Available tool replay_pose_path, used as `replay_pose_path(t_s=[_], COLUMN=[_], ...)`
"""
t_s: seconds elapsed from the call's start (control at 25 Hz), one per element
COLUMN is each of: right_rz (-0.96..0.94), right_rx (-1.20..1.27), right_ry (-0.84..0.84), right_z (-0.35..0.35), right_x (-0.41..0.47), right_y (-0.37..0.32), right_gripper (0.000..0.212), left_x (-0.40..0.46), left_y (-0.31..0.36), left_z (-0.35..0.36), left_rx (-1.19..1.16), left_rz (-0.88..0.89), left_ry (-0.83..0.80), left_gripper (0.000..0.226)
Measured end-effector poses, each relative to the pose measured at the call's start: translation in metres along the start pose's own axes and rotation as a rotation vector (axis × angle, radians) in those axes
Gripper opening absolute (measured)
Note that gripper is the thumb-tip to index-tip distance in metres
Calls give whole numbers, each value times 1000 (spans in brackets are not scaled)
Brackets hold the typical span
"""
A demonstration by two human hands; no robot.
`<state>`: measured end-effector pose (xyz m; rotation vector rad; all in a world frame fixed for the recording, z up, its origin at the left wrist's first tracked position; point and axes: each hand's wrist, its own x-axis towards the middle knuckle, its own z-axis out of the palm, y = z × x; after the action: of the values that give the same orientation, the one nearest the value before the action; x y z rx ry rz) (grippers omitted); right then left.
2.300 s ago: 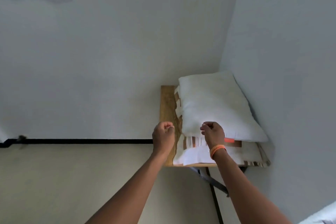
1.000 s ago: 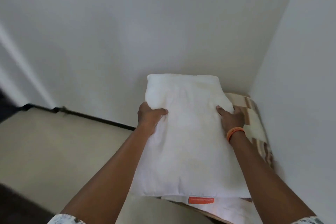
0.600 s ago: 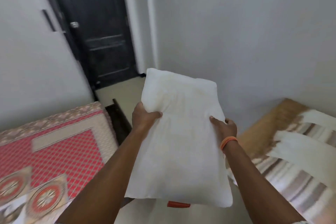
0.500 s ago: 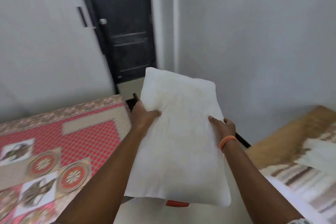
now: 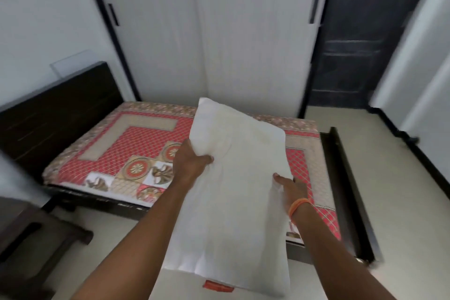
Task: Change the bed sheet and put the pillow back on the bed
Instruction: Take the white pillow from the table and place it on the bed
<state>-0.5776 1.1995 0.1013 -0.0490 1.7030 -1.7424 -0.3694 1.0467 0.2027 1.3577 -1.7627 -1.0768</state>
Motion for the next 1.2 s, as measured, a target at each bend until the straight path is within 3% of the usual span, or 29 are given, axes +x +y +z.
replay_pose_path(t_s=[0.28, 0.44, 0.52, 0.6, 0.68, 0.92, 1.0, 1.2], right_rz=[112, 173, 216, 239, 251, 285, 307, 414], right_rx=[-158, -185, -188, -170, -184, -234, -260, -237], right_ry=[-307, -391, -446, -472, -487, -526, -465, -328], right_z=[247, 378, 446, 514, 569, 744, 794, 916], right_x=[40, 76, 92, 109, 119, 168, 178, 191], right_y=[62, 87, 91, 99, 106, 147, 166, 194], right_gripper=[30, 19, 26, 51, 61, 63, 67, 51], left_x=[126, 215, 265, 315, 355, 504, 550, 673], left_y=[-98, -129, -139, -149, -160, -221, -246, -299], left_z=[-159, -219, -249, -282, -307, -394, -415, -473], left_rx=[72, 169, 231, 287, 340, 420, 481, 512], left_rz=[-125, -176, -202, -221, -236, -204, -188, -165], left_ry=[239, 315, 342, 367, 365, 359, 341, 195], left_gripper=[72, 75, 78, 79, 76, 66, 66, 64])
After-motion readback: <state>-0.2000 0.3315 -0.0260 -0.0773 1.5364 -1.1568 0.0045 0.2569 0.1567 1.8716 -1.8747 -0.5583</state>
